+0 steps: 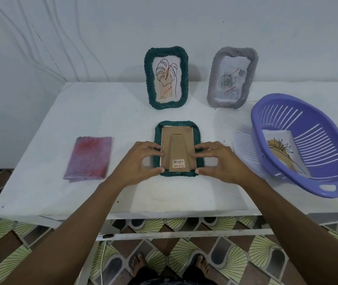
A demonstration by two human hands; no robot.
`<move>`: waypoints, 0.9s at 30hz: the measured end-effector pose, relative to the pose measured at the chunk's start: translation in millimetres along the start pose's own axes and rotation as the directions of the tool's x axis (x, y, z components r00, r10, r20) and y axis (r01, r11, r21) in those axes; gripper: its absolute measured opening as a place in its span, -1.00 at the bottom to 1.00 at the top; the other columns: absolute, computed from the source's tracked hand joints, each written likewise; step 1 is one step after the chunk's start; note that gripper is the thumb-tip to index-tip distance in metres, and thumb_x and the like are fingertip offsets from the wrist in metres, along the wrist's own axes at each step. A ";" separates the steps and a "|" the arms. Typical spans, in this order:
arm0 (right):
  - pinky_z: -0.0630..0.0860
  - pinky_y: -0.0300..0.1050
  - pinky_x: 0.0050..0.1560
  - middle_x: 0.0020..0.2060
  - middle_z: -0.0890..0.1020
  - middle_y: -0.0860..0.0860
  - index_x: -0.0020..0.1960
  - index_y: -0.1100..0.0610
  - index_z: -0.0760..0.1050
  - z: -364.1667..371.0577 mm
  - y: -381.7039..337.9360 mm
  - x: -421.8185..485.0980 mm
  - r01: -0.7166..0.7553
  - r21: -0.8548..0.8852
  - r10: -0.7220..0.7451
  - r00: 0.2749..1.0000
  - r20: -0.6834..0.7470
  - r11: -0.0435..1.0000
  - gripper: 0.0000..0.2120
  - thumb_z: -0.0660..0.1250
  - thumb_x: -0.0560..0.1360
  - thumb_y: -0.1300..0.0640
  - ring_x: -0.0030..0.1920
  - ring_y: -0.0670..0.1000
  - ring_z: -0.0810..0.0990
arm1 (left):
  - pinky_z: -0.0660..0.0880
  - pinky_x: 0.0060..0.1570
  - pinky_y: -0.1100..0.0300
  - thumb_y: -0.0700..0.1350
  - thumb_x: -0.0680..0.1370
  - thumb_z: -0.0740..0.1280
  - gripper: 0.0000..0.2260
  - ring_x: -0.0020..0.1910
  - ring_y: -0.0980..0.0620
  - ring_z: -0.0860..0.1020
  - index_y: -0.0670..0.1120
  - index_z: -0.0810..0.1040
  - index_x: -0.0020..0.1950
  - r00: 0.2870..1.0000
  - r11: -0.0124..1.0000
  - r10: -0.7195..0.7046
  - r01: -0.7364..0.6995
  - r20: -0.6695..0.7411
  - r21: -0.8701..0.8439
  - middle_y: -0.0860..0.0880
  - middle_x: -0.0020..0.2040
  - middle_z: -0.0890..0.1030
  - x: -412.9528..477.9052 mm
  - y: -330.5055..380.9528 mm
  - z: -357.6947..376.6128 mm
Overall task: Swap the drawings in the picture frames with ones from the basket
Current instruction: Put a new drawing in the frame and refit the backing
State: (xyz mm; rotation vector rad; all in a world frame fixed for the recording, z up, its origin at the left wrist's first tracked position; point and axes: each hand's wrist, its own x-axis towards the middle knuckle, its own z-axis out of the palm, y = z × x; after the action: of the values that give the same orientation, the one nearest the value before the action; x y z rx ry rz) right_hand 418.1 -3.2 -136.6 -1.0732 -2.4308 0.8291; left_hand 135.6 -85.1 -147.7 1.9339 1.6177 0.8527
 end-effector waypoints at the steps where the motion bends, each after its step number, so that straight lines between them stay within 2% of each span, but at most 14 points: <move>1: 0.35 0.12 0.31 0.27 0.50 -0.17 0.22 -0.13 0.57 -0.9 0.0 0.7 0.005 -0.018 -0.005 1.000 0.009 1.000 -0.53 0.51 0.33 -0.14 0.26 -0.10 0.39 | 0.25 0.21 0.42 0.27 0.30 0.42 -0.51 0.23 0.20 0.39 0.09 0.62 0.16 1.000 1.000 0.002 -0.002 0.010 0.009 0.19 0.23 0.52 0.0 0.0 -0.9; 7: 0.40 0.11 0.25 0.25 0.55 -0.11 0.19 -0.06 0.60 6.4 -0.3 -0.9 0.039 -0.111 -0.047 0.997 -0.065 0.993 -0.56 0.46 0.36 -0.18 0.21 -0.09 0.44 | 0.36 0.24 0.25 0.28 0.33 0.38 -0.50 0.24 0.18 0.44 0.04 0.63 0.16 1.000 0.999 0.005 -0.005 -0.009 0.052 0.16 0.26 0.53 -3.1 -0.5 2.0; 11: 0.51 0.08 0.12 0.16 0.62 -0.05 0.11 0.03 0.65 14.8 0.0 -0.2 0.061 -0.093 -0.077 0.980 -0.181 0.994 -0.64 0.52 0.34 -0.05 0.11 -0.07 0.53 | 0.40 0.20 0.25 0.26 0.37 0.35 -0.52 0.21 0.18 0.46 0.01 0.65 0.14 0.997 0.995 0.001 0.006 -0.073 0.095 0.11 0.25 0.56 -4.2 0.8 9.3; 16: 0.50 0.03 0.15 0.14 0.63 -0.05 0.10 0.04 0.65 18.6 -1.8 -0.5 0.053 -0.024 -0.057 0.971 -0.231 0.998 -0.66 0.55 0.34 0.04 0.10 -0.14 0.50 | 0.43 0.19 0.23 0.10 0.40 0.43 -0.64 0.18 0.15 0.48 -0.02 0.66 0.13 0.992 0.995 0.008 0.005 -0.128 0.098 0.08 0.23 0.58 -2.1 2.1 14.3; 19: 0.47 0.03 0.20 0.16 0.60 -0.07 0.14 0.02 0.62 22.3 -6.9 -0.2 0.030 -0.006 -0.031 0.977 -0.213 1.000 -0.64 0.53 0.36 0.02 0.13 -0.14 0.48 | 0.46 0.23 0.11 0.01 0.43 0.48 -0.67 0.19 0.14 0.48 -0.03 0.64 0.16 0.994 0.997 0.020 -0.011 -0.111 0.081 0.07 0.24 0.58 -2.5 -2.3 8.6; 23: 0.38 0.03 0.32 0.25 0.52 -0.11 0.27 -0.05 0.52 32.4 -15.0 0.9 0.031 0.041 -0.023 0.986 -0.167 0.999 -0.60 0.44 0.44 -0.04 0.24 -0.17 0.44 | 0.43 0.18 0.07 0.21 0.43 0.28 -0.59 0.14 0.09 0.46 -0.02 0.64 0.11 0.991 0.986 0.001 0.021 -0.135 0.164 0.06 0.14 0.61 1.6 -3.1 -13.5; 25: 0.33 -0.04 0.37 0.30 0.49 -0.06 0.29 -0.03 0.49 31.1 -12.8 3.4 -0.007 0.062 0.022 0.970 -0.241 0.998 -0.63 0.39 0.49 0.03 0.28 -0.16 0.42 | 0.38 0.17 0.05 0.25 0.43 0.23 -0.56 0.14 0.06 0.43 0.02 0.61 0.14 0.987 0.972 0.001 0.036 -0.158 0.231 0.07 0.15 0.57 7.2 3.7 -19.8; 27: 0.29 -0.07 0.39 0.34 0.48 0.02 0.30 0.05 0.49 24.3 -4.0 4.8 -0.108 -0.023 0.095 0.943 -0.320 0.994 -0.65 0.35 0.52 0.12 0.33 -0.06 0.41 | 0.33 0.25 -0.04 0.26 0.44 0.25 -0.55 0.23 0.05 0.37 0.10 0.53 0.26 0.994 0.963 0.066 -0.040 -0.092 0.266 0.09 0.25 0.49 15.0 19.3 -13.0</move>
State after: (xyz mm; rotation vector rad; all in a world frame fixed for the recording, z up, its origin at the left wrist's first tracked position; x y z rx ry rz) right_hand 400.0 -10.7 -152.2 -1.2501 -2.1441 0.5850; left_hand 141.1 -74.4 -122.7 2.1544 1.8249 0.7998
